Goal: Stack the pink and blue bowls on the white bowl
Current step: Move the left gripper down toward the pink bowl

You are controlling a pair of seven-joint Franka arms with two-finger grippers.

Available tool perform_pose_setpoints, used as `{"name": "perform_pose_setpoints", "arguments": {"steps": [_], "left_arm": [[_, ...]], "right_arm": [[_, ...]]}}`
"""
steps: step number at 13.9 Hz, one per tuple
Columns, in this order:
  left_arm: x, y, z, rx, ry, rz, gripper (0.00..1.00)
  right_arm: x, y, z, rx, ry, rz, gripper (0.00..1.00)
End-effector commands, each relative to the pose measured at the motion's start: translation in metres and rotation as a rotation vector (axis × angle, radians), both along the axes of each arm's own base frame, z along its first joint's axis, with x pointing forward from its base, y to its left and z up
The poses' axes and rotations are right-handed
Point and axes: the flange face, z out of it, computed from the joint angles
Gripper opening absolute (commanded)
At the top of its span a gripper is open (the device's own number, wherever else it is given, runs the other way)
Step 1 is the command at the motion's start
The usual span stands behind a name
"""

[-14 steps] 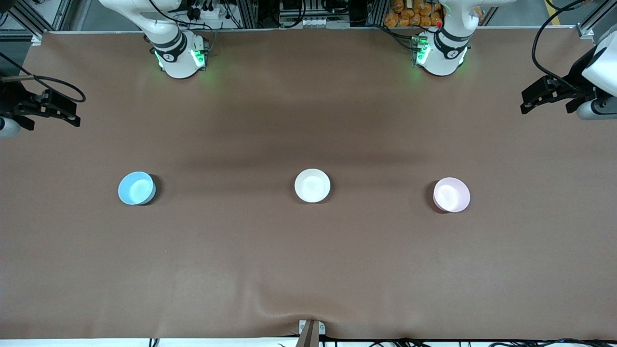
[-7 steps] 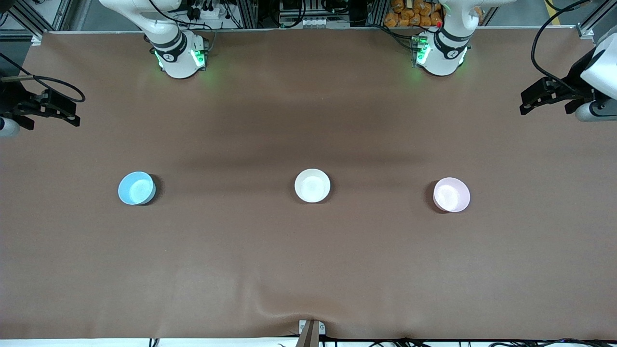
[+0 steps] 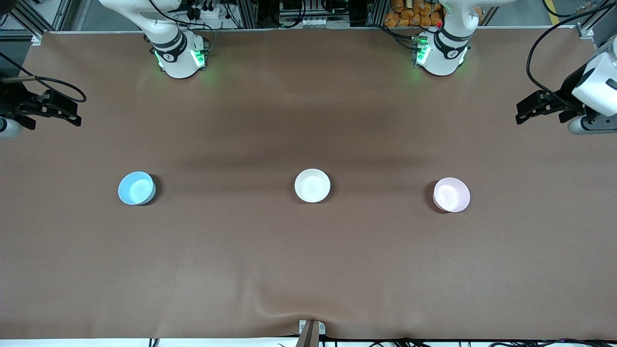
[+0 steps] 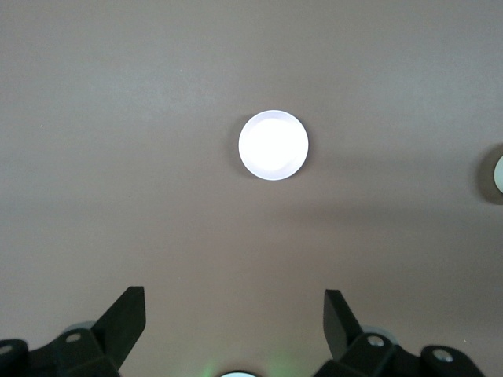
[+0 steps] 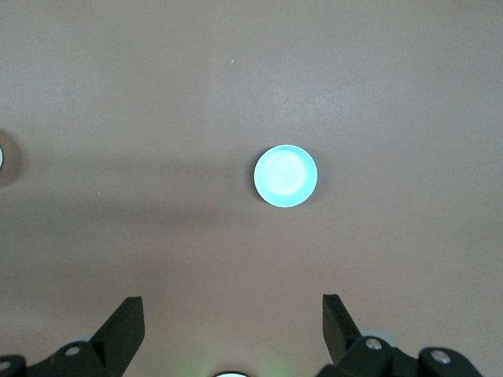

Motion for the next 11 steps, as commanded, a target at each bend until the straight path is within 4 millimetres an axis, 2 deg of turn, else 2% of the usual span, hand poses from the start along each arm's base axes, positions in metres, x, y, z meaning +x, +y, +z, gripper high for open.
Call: {"name": "perform_pose_setpoints", "arguments": {"steps": [1, 7, 11], "left_arm": [[0.001, 0.003, -0.01, 0.014, -0.015, -0.024, 1.0], [0.006, 0.003, -0.047, 0.013, -0.026, -0.026, 1.0], [0.01, 0.017, -0.081, 0.01, -0.053, -0.002, 1.0]], "right_arm": [[-0.008, -0.002, 0.003, 0.01, -0.005, -0.002, 1.0], [-0.008, -0.002, 0.003, 0.01, -0.006, -0.002, 1.0], [-0.007, -0.002, 0.003, 0.01, -0.008, -0.002, 1.0]]}}
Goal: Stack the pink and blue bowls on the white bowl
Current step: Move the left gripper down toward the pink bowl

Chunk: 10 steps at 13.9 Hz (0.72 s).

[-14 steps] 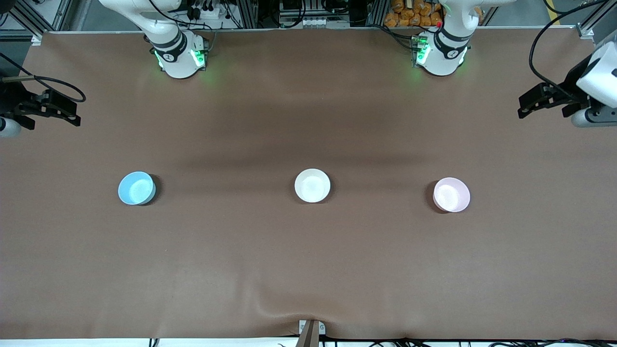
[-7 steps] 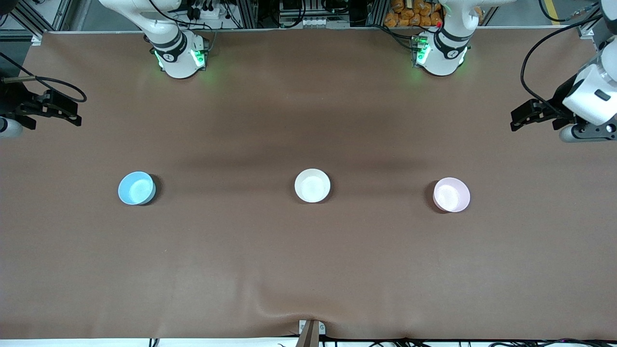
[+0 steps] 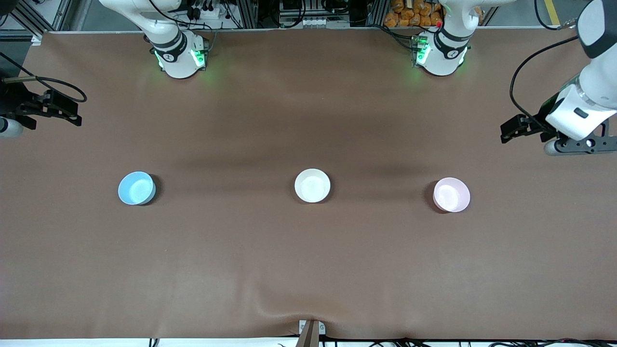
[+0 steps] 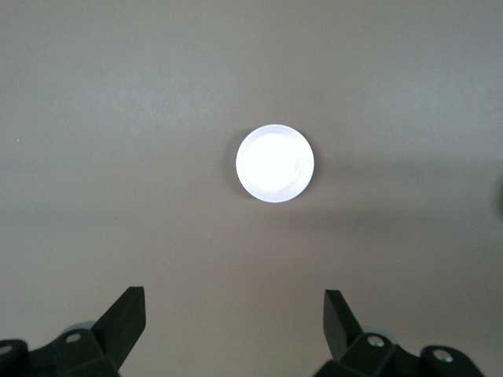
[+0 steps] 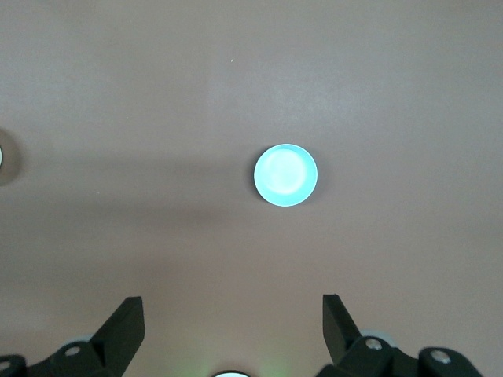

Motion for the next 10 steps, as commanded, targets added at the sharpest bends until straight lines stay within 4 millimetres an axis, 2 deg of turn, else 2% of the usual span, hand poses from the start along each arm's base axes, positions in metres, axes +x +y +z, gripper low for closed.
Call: {"name": "perform_pose_setpoints", "arguments": {"steps": [1, 5, 8, 10], "left_arm": [[-0.001, 0.012, -0.024, 0.012, -0.031, -0.01, 1.0], [0.005, 0.013, -0.067, 0.008, -0.063, -0.012, 1.0], [0.008, 0.017, -0.089, 0.006, -0.077, -0.007, 1.0], [0.012, 0.018, -0.113, 0.002, -0.088, -0.005, 1.0]], "right_arm": [[-0.007, -0.002, 0.004, 0.01, -0.008, -0.001, 1.0], [-0.007, -0.004, 0.003, 0.01, -0.006, -0.005, 1.0], [-0.008, -0.004, 0.003, 0.01, -0.002, -0.005, 1.0], [-0.008, -0.004, 0.003, 0.01, -0.002, -0.005, 1.0]]}}
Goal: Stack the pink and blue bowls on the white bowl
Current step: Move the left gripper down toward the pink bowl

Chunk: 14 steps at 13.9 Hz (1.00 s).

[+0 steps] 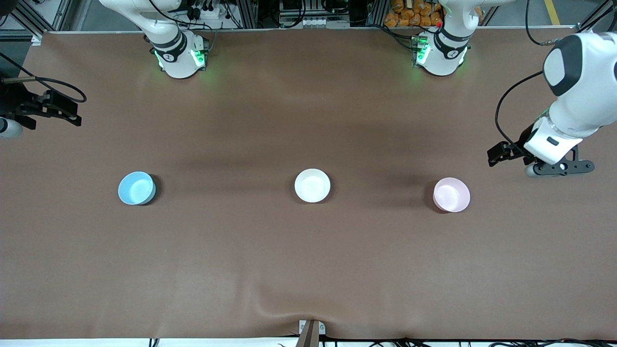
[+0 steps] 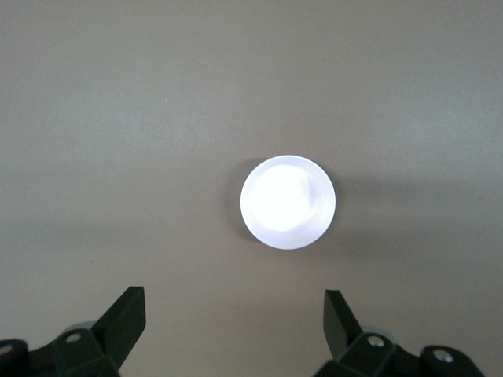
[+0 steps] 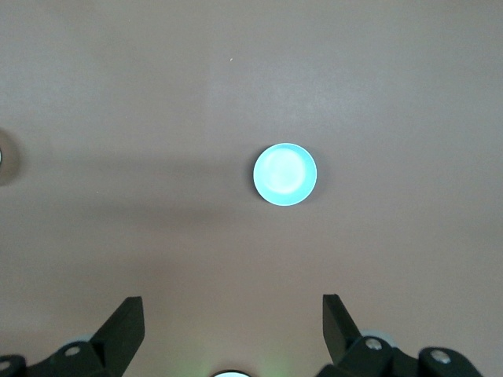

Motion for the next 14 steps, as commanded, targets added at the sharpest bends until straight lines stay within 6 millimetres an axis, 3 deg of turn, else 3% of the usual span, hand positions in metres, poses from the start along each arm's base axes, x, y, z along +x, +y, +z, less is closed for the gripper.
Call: {"name": "perform_pose_setpoints", "arguments": {"steps": [1, 7, 14], "left_arm": [[0.003, 0.007, -0.03, 0.009, -0.032, -0.011, 1.0], [0.005, 0.012, -0.098, -0.001, -0.077, -0.006, 1.0], [0.012, 0.014, -0.181, -0.016, -0.05, -0.001, 0.7]], "right_arm": [[-0.007, -0.003, 0.004, 0.01, -0.005, -0.004, 1.0], [-0.007, -0.001, 0.004, 0.013, -0.01, -0.003, 1.0], [0.002, 0.013, -0.006, 0.026, -0.011, 0.016, 1.0]]}}
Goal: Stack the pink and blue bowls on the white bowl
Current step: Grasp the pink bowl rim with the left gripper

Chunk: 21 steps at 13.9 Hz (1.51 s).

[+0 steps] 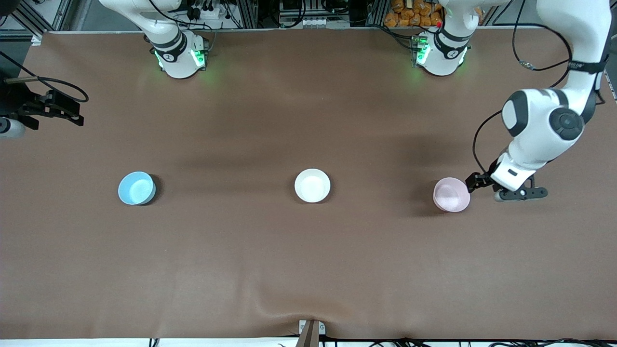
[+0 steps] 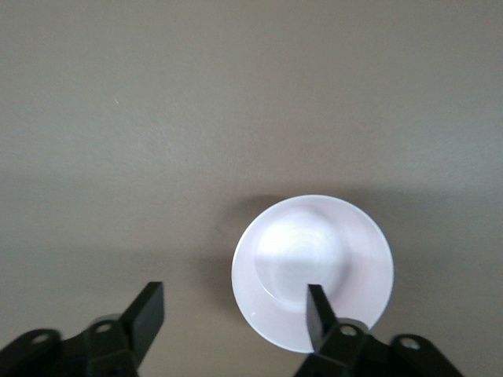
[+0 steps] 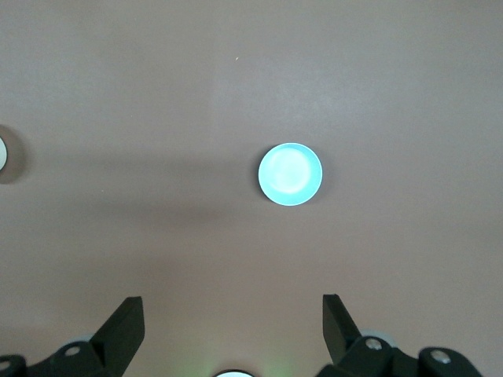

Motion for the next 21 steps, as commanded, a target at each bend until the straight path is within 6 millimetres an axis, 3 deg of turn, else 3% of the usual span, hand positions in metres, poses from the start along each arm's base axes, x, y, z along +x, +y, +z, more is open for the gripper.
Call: {"name": "perform_pose_setpoints", "arguments": {"steps": [1, 6, 8, 9, 13, 16, 19, 21], "left_arm": [[0.001, 0.004, -0.022, 0.006, 0.011, -0.017, 0.67], [-0.001, 0.021, -0.054, 0.0, 0.032, 0.011, 0.58], [-0.002, 0.021, -0.063, -0.002, 0.046, 0.011, 0.38], [-0.001, 0.021, -0.065, -0.002, 0.047, 0.013, 0.38], [-0.001, 0.019, -0.071, -0.008, 0.052, 0.017, 0.35], [0.001, 0.018, -0.076, -0.013, 0.047, 0.02, 0.0], [0.004, 0.013, -0.067, -0.014, 0.03, 0.011, 0.0], [0.007, 0.007, -0.045, -0.013, -0.005, -0.005, 0.0]], "right_arm": [[0.002, 0.007, -0.001, 0.013, -0.025, 0.004, 1.0], [0.005, 0.0, 0.004, 0.014, -0.065, -0.008, 1.0], [0.004, -0.004, 0.003, 0.013, -0.065, -0.016, 1.0], [0.004, -0.014, 0.002, 0.013, -0.057, -0.034, 1.0], [-0.005, -0.008, -0.001, 0.01, -0.048, -0.024, 1.0], [-0.006, -0.015, -0.001, 0.009, -0.047, -0.036, 1.0], [-0.006, -0.031, -0.008, 0.004, -0.03, -0.064, 1.0], [-0.004, -0.032, -0.004, 0.006, -0.048, -0.067, 1.0]]}}
